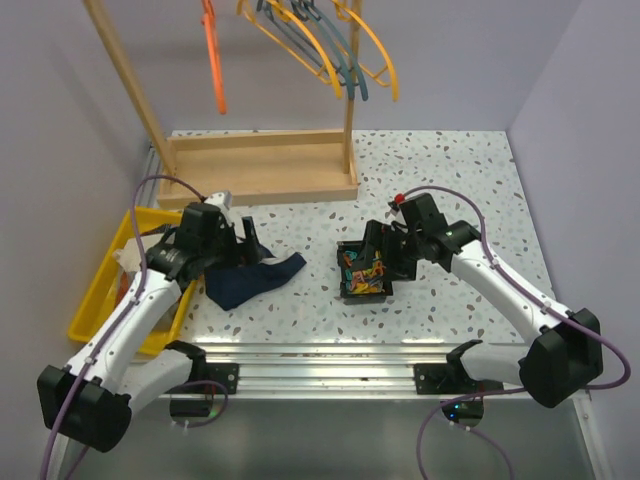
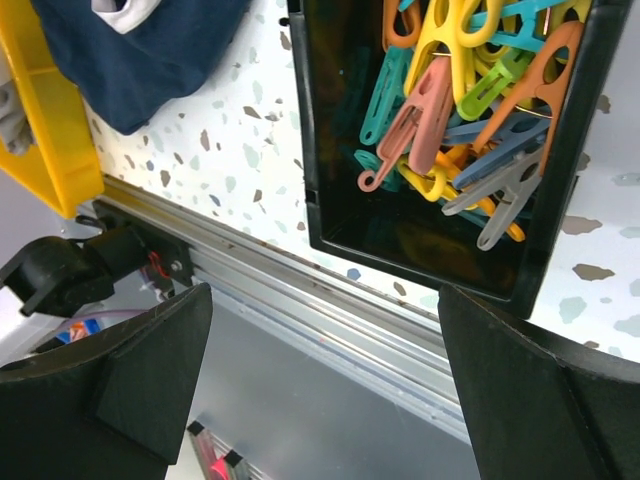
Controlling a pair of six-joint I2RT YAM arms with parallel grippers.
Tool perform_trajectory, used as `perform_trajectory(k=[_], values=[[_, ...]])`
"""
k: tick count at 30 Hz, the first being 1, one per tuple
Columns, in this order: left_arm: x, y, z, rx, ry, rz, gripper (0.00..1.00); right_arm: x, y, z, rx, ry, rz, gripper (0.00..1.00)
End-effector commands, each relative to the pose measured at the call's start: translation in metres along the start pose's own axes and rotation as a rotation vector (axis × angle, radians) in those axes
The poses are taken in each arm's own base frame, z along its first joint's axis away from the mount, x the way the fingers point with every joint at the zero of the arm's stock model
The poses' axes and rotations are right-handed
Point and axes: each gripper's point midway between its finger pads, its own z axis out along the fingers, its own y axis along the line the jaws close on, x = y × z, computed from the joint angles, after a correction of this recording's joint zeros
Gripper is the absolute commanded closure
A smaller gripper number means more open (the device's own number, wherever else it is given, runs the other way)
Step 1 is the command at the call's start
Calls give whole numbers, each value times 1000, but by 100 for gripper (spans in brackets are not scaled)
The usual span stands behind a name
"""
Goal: Remove the underwear clipped to the hanger
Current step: Pick up the underwear from the center of the board.
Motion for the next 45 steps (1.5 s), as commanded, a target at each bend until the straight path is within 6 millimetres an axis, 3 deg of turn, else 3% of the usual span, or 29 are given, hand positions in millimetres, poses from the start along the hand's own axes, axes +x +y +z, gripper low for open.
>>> perform_trajectory(k=[1,6,11,17,22,25,28,29,31,33,37,38,40,41,44,45], values=[[18,-9,12,-2,37,-47,0,-8,-2,-8,32,-35,-51,2],[58,10,41,-138,149,-7,0,-11,1,-15,26,-66,-57,2],[83,34,69,-242,204,33,0,-10,3,-22,13,-93,-42,2],[81,50,93,-319,192,92,0,-9,4,-31,8,-116,-42,2],[91,49,112,-279,220,138,3,-9,3,-37,17,-138,-31,2],[110,52,120,-250,263,144,16,-8,2,-40,25,-142,-25,2],[128,55,122,-226,300,135,45,-8,1,-43,27,-156,-15,2],[135,57,121,-222,315,135,68,-8,0,-43,29,-162,-8,2],[136,59,119,-227,317,134,100,-10,1,-43,25,-173,-5,2],[130,54,117,-211,304,140,100,-11,2,-44,24,-174,-4,2],[75,26,92,-171,182,142,100,-11,2,-42,26,-169,-10,2],[35,7,78,-144,75,141,100,-12,3,-41,23,-167,-11,2],[3,-1,54,-158,-5,143,100,-12,2,-39,21,-160,-19,2],[-30,-7,40,-182,-90,145,100,-12,3,-37,19,-151,-19,2],[-71,4,15,-235,-155,117,100,-11,3,-32,17,-132,-25,2],[-75,13,12,-251,-143,100,100,-12,5,-31,9,-128,-27,2]])
